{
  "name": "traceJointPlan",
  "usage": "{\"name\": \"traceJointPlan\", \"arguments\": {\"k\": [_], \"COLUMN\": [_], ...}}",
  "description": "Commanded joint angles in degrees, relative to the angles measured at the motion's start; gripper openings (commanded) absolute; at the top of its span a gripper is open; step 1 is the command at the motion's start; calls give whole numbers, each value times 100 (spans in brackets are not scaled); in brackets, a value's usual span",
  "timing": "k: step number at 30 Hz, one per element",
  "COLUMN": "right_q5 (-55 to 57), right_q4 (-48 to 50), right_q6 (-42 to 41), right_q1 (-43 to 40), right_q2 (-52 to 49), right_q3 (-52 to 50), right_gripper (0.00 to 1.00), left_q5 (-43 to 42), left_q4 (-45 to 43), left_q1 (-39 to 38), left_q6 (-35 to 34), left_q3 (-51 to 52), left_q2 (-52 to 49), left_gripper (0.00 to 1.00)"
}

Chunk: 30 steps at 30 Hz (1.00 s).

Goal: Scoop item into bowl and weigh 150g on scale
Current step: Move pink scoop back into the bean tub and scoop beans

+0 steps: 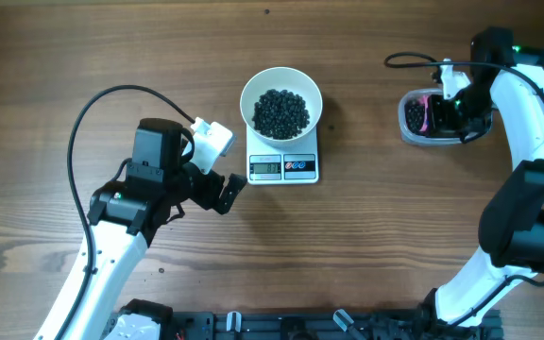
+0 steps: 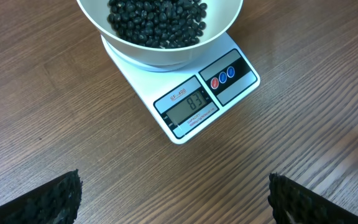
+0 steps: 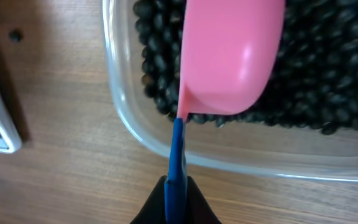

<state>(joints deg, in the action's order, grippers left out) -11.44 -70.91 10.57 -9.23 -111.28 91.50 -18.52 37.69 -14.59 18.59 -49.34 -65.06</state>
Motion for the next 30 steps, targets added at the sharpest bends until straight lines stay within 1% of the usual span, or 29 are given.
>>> {"name": "traceJointPlan", "arguments": {"k": [1, 6, 10, 16, 23, 26, 30], "right_q5": [-533, -610, -1038, -1316, -1945, -2463, -2621], "right_q4": [-201, -363, -356, -382, -363, -376, -365], "right_q6": [308, 317, 428, 463, 632, 885, 896], "right_q1": [-28, -232, -490, -907, -1394, -1639, -1749], "right_q2": [-122, -122, -122, -122, -122, -122, -81], "right_q3": [-46, -46, -46, -46, -46, -44, -44], "right_gripper": [4, 5, 4, 4, 4, 4, 4], "left_q5": [-92, -92, -92, -92, -92, -92, -92], "left_q4": [-15, -17, -15, -15, -17, -15, -15], "left_q1": [-20, -20, -20, -20, -20, -20, -20], "left_q6": [9, 9, 9, 7, 9, 9, 7], "left_q3": [55, 55, 55, 55, 55, 55, 55], "left_q2": [-44, -44, -44, -44, -44, -44, -44], "left_gripper": [100, 100, 100, 100, 100, 100, 100]}}
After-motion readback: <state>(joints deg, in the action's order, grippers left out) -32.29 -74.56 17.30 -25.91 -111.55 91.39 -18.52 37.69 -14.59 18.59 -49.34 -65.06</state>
